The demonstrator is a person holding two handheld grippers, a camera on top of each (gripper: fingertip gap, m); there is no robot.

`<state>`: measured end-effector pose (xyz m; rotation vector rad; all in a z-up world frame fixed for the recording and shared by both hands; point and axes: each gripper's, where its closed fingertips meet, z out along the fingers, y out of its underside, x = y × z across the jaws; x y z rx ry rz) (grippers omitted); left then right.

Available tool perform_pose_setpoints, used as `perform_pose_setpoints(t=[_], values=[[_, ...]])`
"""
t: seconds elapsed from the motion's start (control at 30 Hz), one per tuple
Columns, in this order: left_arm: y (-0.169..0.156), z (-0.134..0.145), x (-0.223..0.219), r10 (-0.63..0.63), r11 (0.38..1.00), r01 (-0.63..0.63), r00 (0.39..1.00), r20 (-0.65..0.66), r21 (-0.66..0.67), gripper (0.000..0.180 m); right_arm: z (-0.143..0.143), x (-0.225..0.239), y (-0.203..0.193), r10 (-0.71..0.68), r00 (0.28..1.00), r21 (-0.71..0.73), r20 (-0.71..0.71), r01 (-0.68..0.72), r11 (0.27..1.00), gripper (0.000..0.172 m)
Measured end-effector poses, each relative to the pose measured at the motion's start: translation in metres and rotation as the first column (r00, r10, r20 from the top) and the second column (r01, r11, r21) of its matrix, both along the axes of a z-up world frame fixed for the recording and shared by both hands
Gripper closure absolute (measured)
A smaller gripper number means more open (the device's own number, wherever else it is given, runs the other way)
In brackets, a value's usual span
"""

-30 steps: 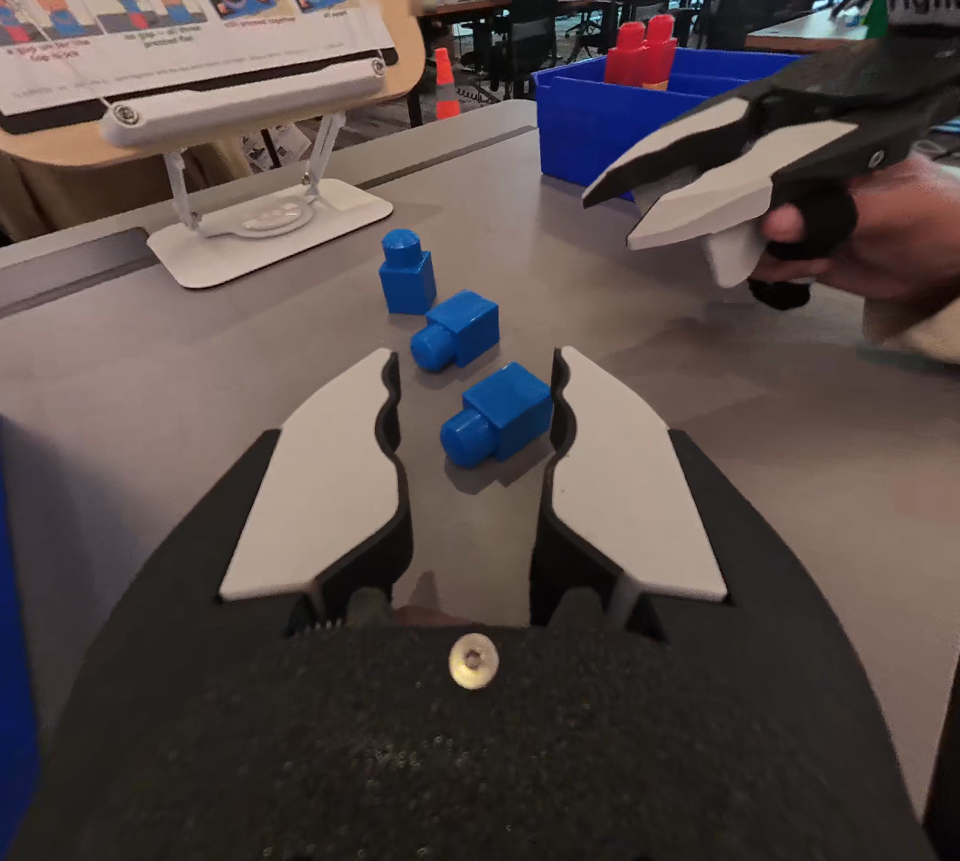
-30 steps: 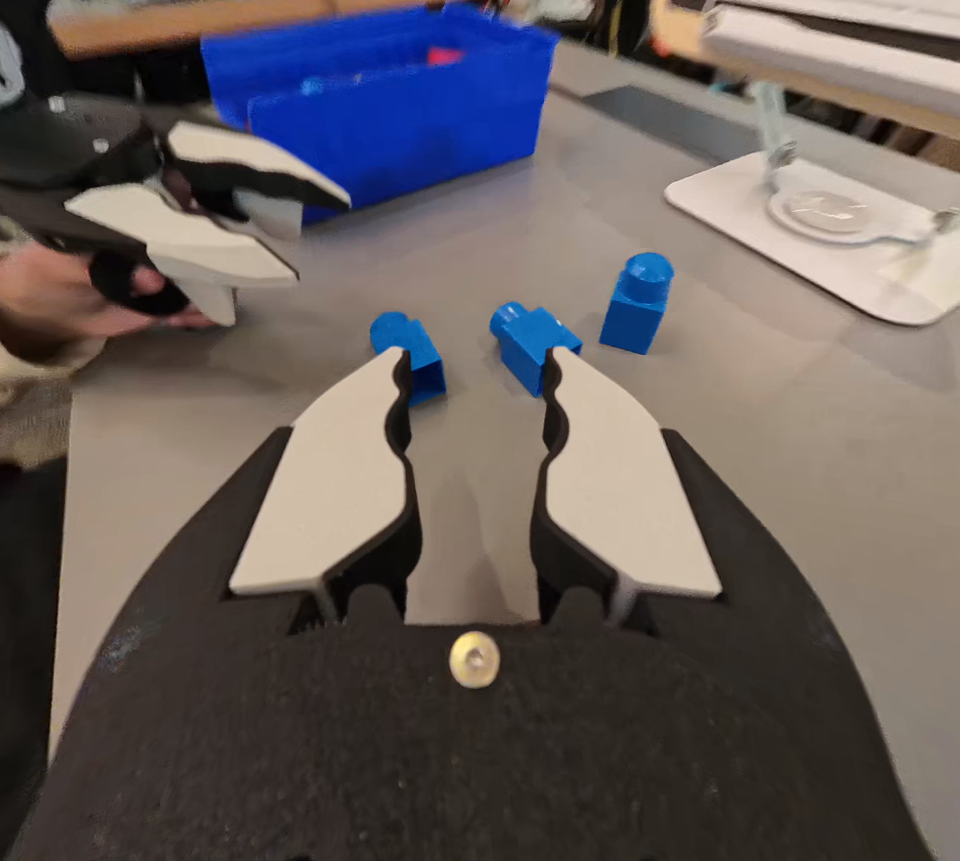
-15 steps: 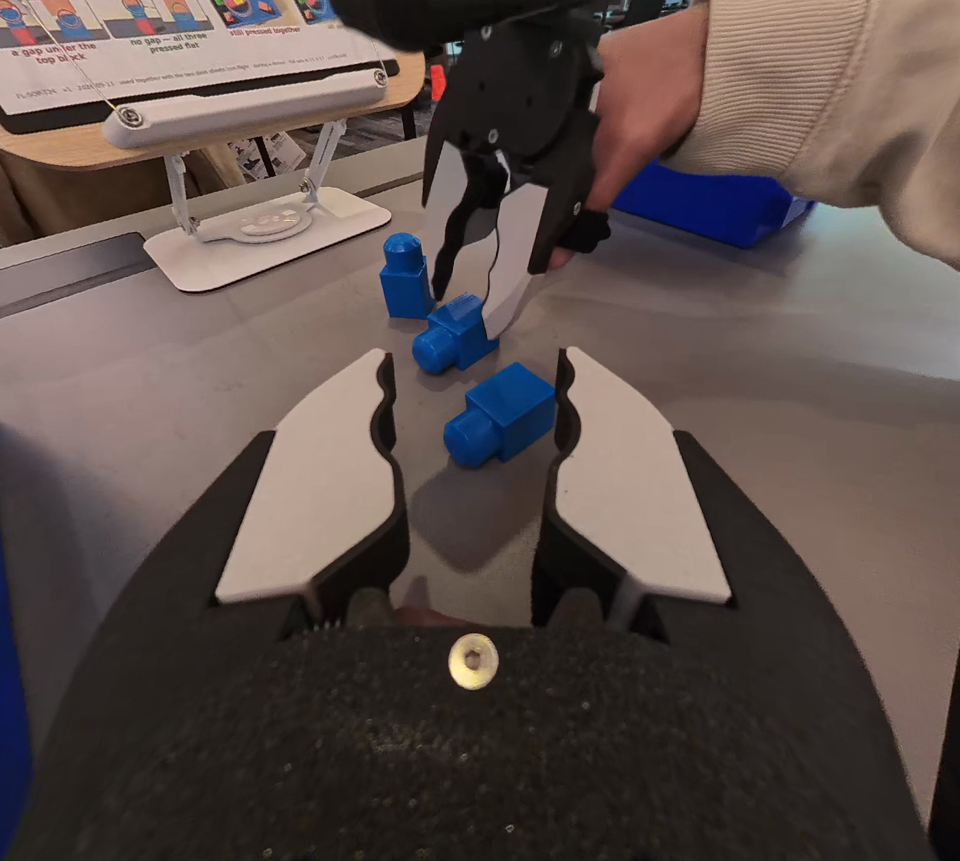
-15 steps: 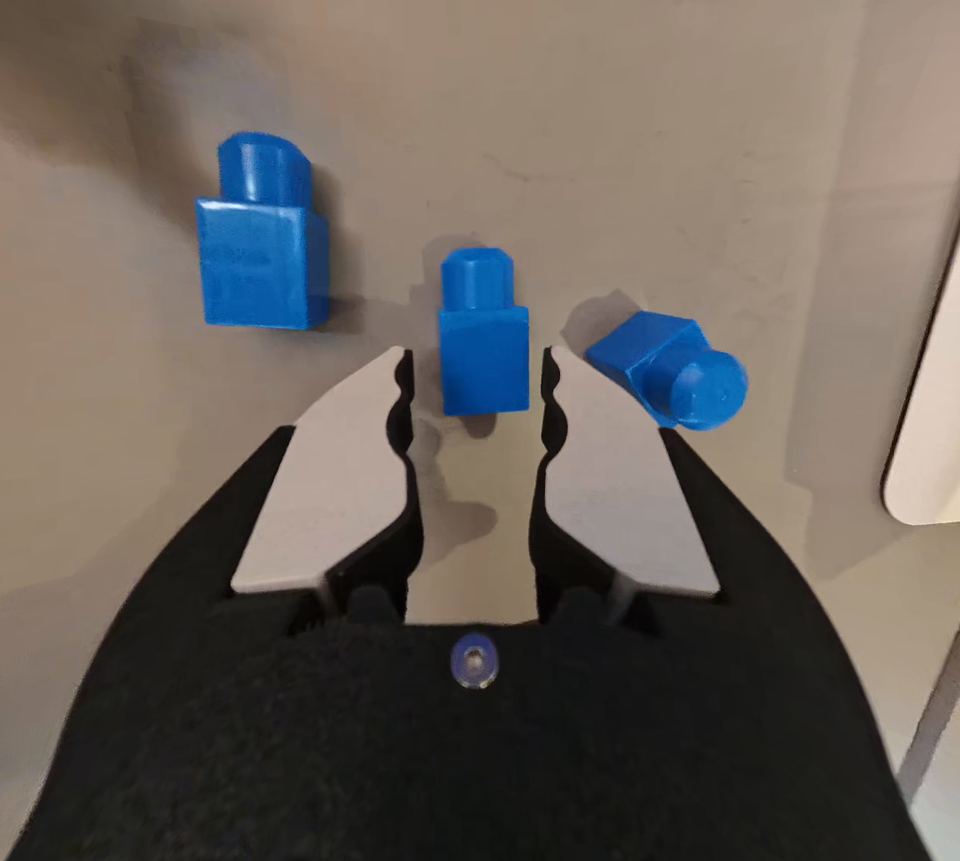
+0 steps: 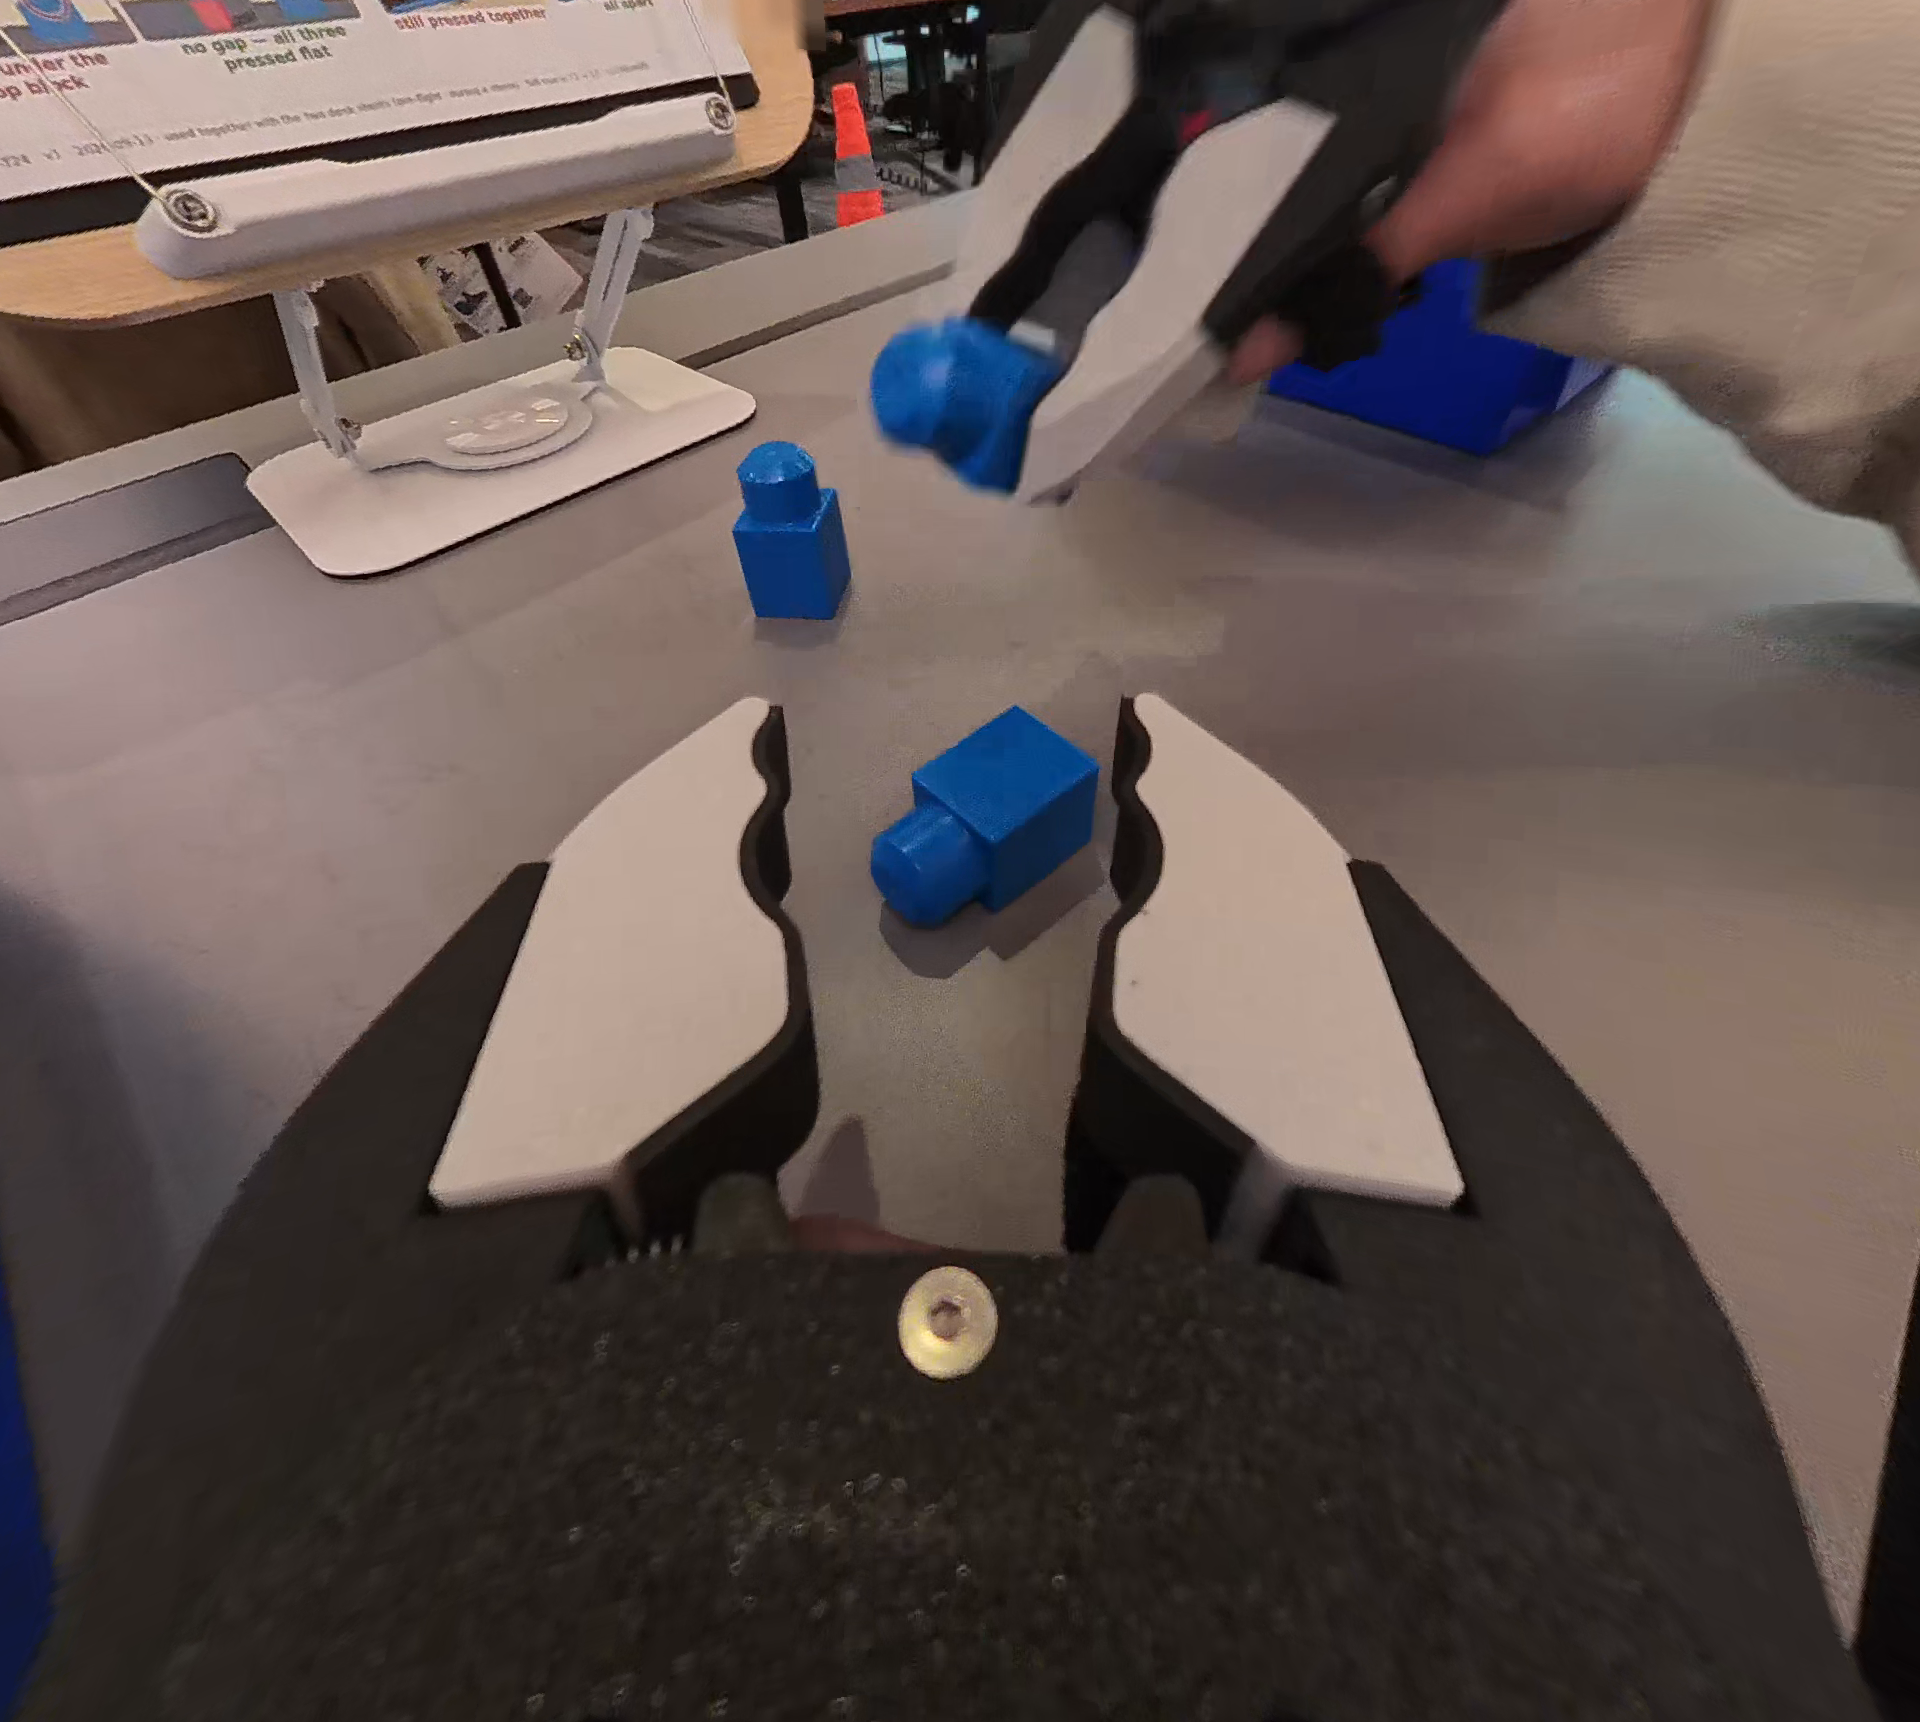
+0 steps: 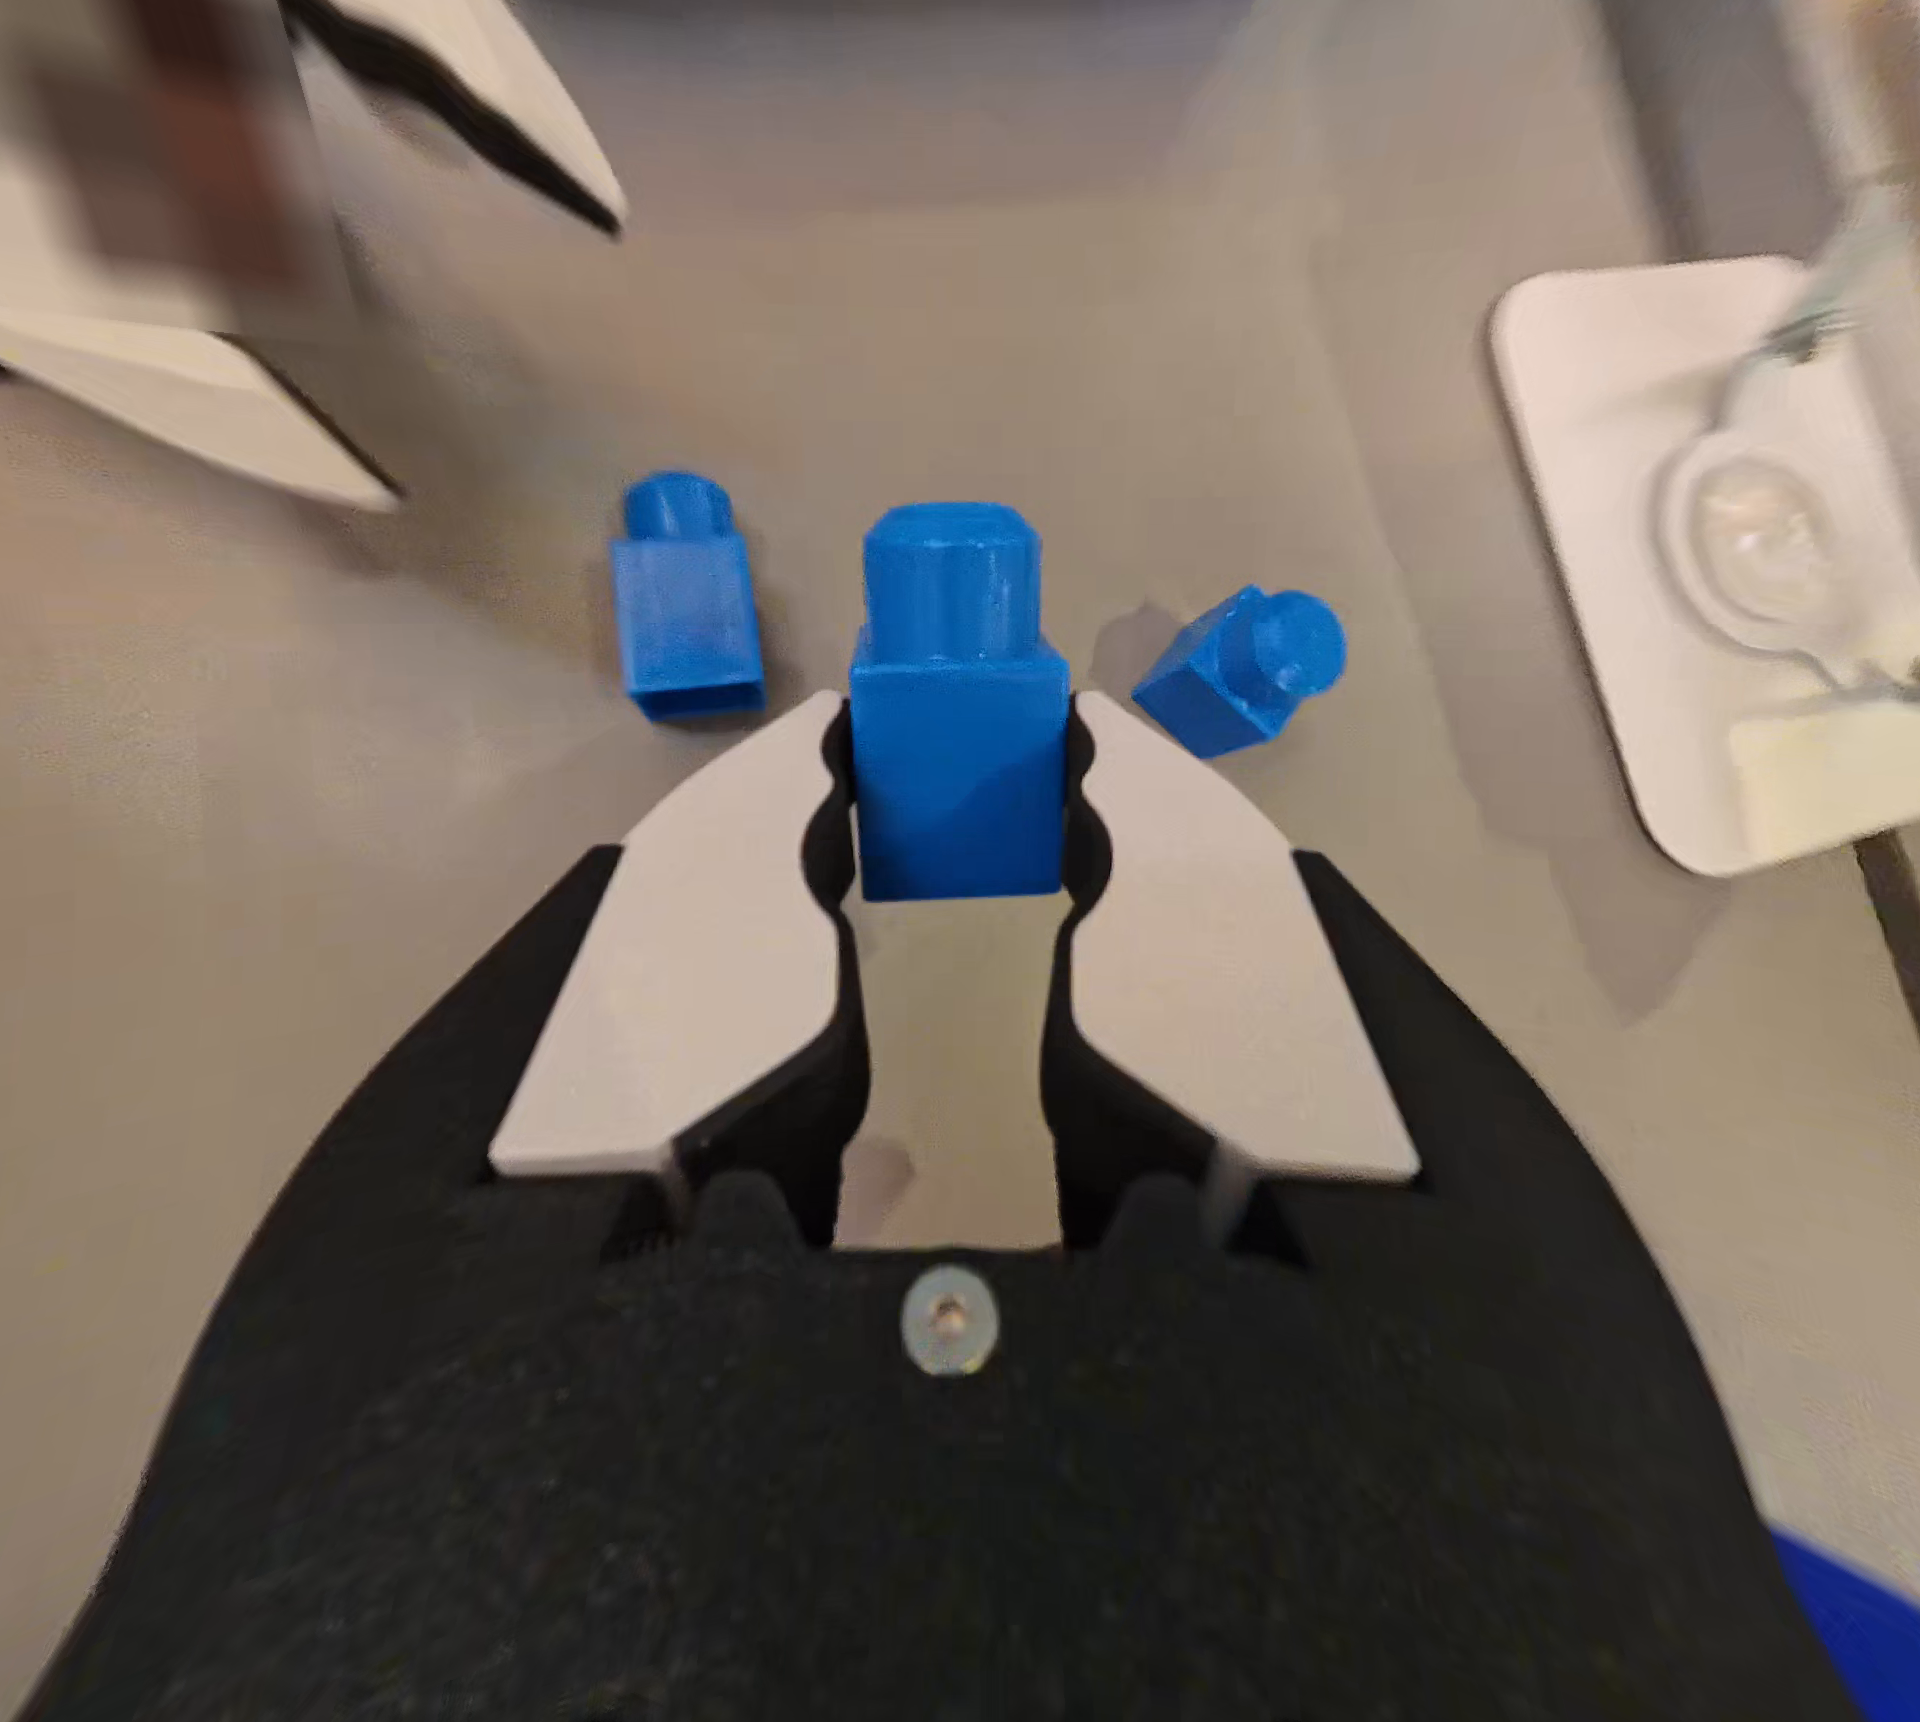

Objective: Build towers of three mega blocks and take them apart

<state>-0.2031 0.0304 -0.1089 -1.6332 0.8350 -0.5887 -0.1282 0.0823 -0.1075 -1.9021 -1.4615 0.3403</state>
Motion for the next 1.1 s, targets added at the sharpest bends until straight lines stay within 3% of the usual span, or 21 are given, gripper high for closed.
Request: perform_pose_setpoints(t=[0.03,0.1,0.17,0.27,0.37,0.43,0.6,0.7,0.77,0.93,1.1], values=[[0.0,-0.002,0.001,0.0,1.0,0.0,1.0,-0.017,0.006,0.12,0.011,0.006,-0.009,-0.045,0.994,0.033,-0.098,0.048,0.998,0.135],[-0.001,-0.004,0.003,0.003,1.0,-0.002,0.999,-0.045,0.014,0.12,0.024,0.022,-0.024,-0.145,0.945,0.048,-0.292,0.166,0.985,0.136],[-0.001,-0.005,0.004,0.004,1.0,-0.003,0.998,-0.055,0.016,0.119,0.033,0.036,-0.037,-0.22,0.838,0.019,-0.5,0.265,0.964,0.136],[0.001,-0.005,0.003,0.009,1.0,-0.009,0.999,-0.048,0.008,0.119,0.036,0.052,-0.055,-0.203,0.702,0.027,-0.683,0.303,0.953,0.135],[0.003,-0.003,0.005,-0.002,1.0,0.002,1.0,-0.031,-0.005,0.12,0.031,0.061,-0.059,-0.186,0.718,0.101,-0.67,0.337,0.936,0.136],[0.013,-0.002,0.007,-0.002,1.0,0.002,0.999,-0.036,-0.017,0.12,0.036,0.066,-0.062,-0.163,0.69,0.134,-0.705,0.356,0.925,0.136],[0.065,0.004,0.031,-0.048,0.995,0.034,0.988,-0.146,-0.099,0.111,0.035,0.068,-0.062,-0.16,0.69,0.141,-0.706,0.359,0.923,0.136],[0.11,-0.009,0.046,-0.029,0.994,-0.001,0.963,-0.268,-0.111,0.109,0.033,0.066,-0.063,-0.16,0.693,0.131,-0.703,0.347,0.929,0.136],[0.129,-0.022,0.059,-0.049,0.987,0.005,0.959,-0.277,-0.158,0.11,0.032,0.065,-0.063,-0.157,0.697,0.134,-0.7,0.344,0.93,0.135],[0.149,-0.057,0.079,-0.098,0.975,0.024,0.937,-0.335,-0.22,0.111,0.032,0.067,-0.064,-0.159,0.69,0.125,-0.706,0.343,0.931,0.136],[0.153,-0.068,0.086,-0.107,0.975,0.02,0.916,-0.386,-0.223,0.111,0.033,0.066,-0.063,-0.162,0.681,0.106,-0.714,0.334,0.937,0.135]])
